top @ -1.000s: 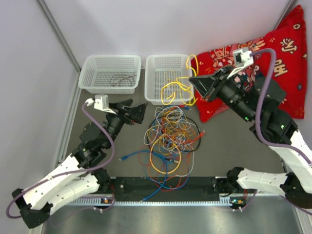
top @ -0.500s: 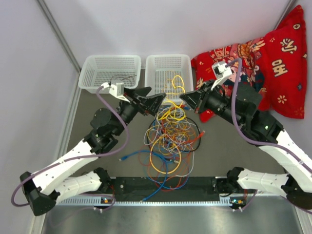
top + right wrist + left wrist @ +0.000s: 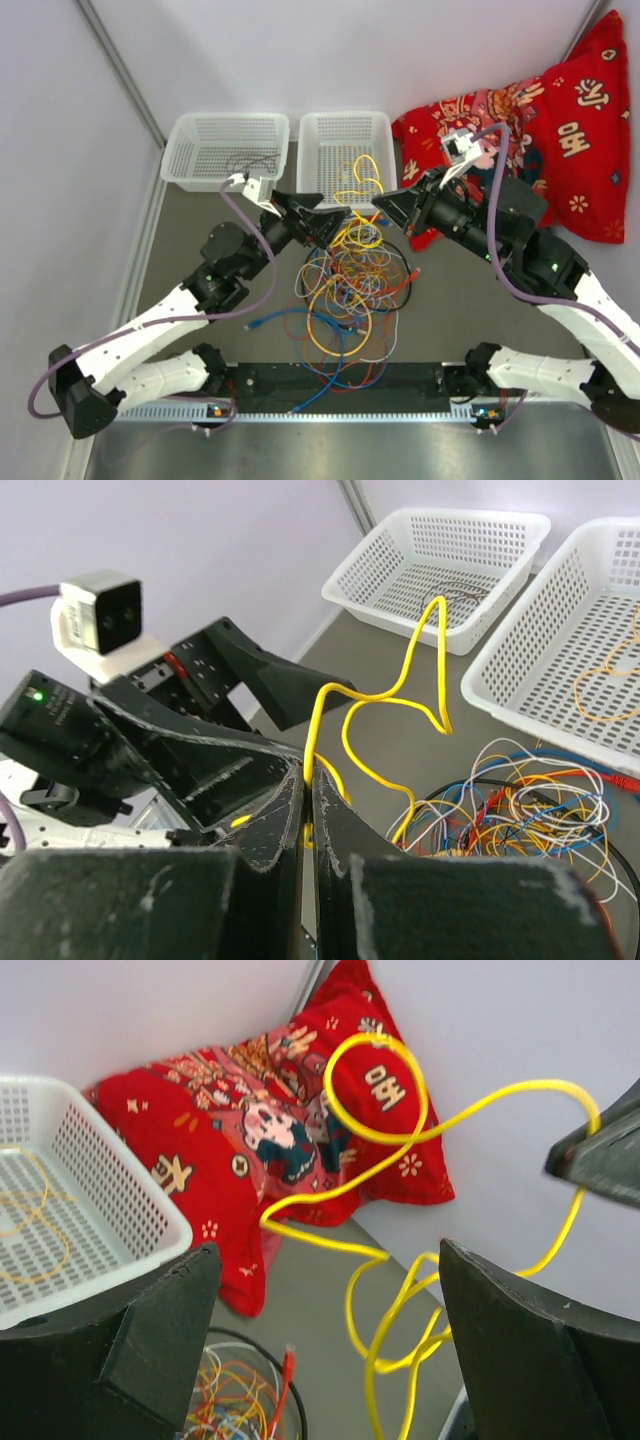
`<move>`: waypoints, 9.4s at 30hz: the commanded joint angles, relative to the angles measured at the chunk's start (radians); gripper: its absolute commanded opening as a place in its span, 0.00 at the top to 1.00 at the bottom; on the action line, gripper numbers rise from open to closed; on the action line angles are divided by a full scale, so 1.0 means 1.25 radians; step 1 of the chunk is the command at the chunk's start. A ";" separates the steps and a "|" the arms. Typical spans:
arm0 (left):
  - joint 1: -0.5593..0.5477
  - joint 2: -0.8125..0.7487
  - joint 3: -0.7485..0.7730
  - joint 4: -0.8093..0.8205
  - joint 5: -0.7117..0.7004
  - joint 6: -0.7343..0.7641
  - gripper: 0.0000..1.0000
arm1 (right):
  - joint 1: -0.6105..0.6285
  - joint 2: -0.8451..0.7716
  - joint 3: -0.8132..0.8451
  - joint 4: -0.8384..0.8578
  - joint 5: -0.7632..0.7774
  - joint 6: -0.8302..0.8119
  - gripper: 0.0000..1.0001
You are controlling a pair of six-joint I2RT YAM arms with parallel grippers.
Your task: Untangle the cables
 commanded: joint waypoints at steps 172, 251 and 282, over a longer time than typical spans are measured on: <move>0.003 0.197 1.002 -0.277 -0.099 0.350 1.00 | -0.536 -0.149 -0.636 0.190 -0.013 0.236 1.00; 0.003 0.370 1.020 -0.335 0.088 0.117 1.00 | -0.294 -0.030 -0.290 0.403 -0.164 0.032 0.18; 0.003 0.381 1.046 -0.337 0.078 0.122 1.00 | -0.282 -0.053 -0.389 0.690 -0.495 0.161 0.15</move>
